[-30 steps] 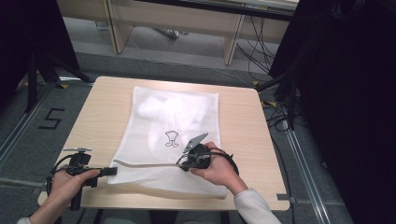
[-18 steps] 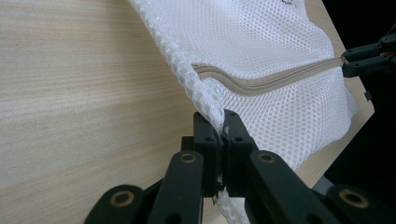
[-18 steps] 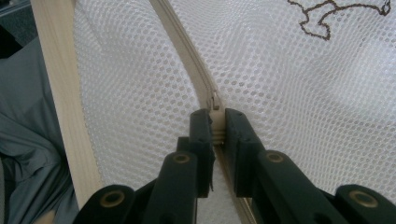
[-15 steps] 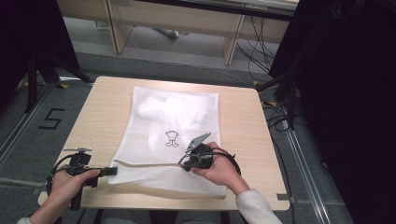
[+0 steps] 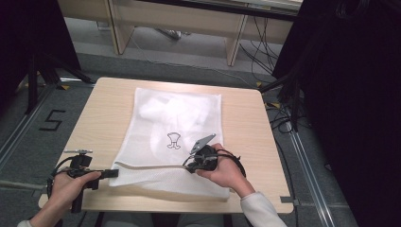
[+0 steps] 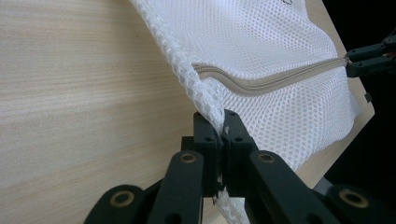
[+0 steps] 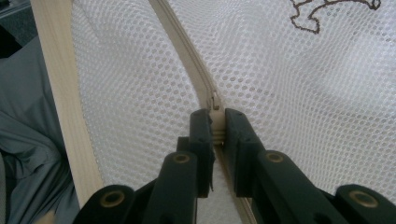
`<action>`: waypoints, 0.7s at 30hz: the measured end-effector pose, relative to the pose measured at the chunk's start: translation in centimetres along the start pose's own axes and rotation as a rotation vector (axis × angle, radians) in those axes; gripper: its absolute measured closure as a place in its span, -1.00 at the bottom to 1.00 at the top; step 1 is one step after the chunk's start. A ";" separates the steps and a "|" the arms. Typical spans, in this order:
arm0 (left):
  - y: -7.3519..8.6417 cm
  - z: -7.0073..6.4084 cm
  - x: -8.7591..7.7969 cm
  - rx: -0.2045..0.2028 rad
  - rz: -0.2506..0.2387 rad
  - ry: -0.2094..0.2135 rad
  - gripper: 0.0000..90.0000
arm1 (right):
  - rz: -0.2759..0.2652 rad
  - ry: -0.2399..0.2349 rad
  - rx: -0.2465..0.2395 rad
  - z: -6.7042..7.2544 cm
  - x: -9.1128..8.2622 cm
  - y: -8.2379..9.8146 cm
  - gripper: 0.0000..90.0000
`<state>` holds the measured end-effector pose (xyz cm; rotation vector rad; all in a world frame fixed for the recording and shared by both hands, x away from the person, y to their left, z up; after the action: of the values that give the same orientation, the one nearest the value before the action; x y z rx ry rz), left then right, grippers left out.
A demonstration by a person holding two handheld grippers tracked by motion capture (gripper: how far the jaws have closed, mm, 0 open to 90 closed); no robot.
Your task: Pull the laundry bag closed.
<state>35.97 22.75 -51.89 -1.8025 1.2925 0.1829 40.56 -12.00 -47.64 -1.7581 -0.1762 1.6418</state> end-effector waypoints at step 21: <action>0.0 0.0 0.1 -0.003 -0.006 -0.014 0.91 | -0.001 0.008 0.014 -0.4 -0.7 1.1 0.84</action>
<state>36.01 22.72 -51.97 -1.8049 1.2770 0.1940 40.42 -13.36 -47.77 -1.7535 -0.1612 1.6311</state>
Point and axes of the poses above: each handheld gripper's, and its own axes: x roughly forward along the jaws, y roughly out of its underside, z roughly to its left, the point moved 4 cm from there along x, roughly forward along the jaws, and after that the axes turned 3 degrees about -z, right-handed, at the moved point
